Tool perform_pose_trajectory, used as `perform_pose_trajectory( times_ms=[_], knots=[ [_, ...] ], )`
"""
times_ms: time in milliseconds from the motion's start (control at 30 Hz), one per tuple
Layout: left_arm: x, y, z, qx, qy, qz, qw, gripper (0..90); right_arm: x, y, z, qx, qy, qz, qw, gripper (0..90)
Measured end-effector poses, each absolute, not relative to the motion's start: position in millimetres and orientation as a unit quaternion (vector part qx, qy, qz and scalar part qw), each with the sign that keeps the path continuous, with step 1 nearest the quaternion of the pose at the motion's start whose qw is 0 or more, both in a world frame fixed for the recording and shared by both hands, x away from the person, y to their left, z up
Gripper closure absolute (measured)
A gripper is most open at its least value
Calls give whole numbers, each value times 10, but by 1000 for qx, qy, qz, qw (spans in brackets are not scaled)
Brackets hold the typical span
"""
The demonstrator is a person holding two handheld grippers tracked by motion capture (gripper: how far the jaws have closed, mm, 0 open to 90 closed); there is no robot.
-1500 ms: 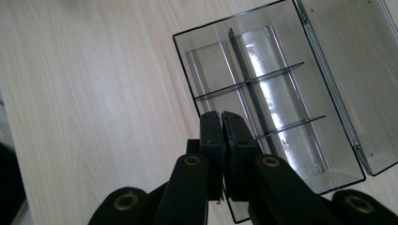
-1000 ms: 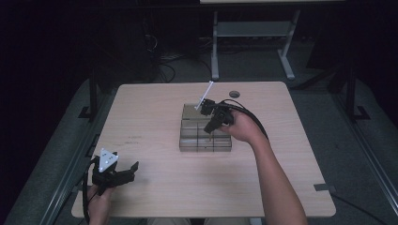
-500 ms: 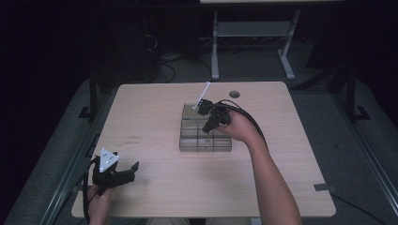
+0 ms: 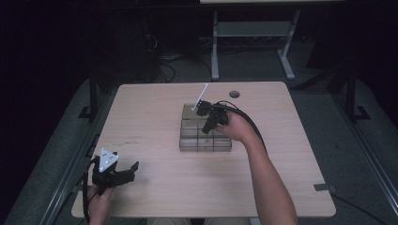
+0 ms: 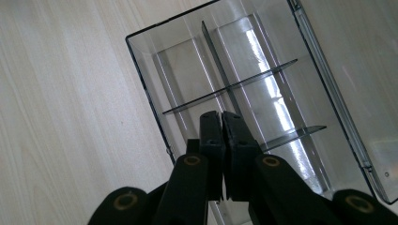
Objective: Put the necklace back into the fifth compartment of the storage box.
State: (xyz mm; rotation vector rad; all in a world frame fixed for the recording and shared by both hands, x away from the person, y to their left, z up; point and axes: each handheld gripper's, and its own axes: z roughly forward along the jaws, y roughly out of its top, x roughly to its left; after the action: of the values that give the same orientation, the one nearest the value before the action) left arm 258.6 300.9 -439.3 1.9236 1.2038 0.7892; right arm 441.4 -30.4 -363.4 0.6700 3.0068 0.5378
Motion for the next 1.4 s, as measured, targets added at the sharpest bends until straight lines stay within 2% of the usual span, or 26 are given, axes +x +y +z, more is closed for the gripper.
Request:
perform_pose_trajectory(
  times_ms=[1400],
  knots=[
    [2600, 3001, -4400, 742, 473, 306, 363, 130, 4515, -279, -4030, 233, 960, 156, -20, 868]
  ],
)
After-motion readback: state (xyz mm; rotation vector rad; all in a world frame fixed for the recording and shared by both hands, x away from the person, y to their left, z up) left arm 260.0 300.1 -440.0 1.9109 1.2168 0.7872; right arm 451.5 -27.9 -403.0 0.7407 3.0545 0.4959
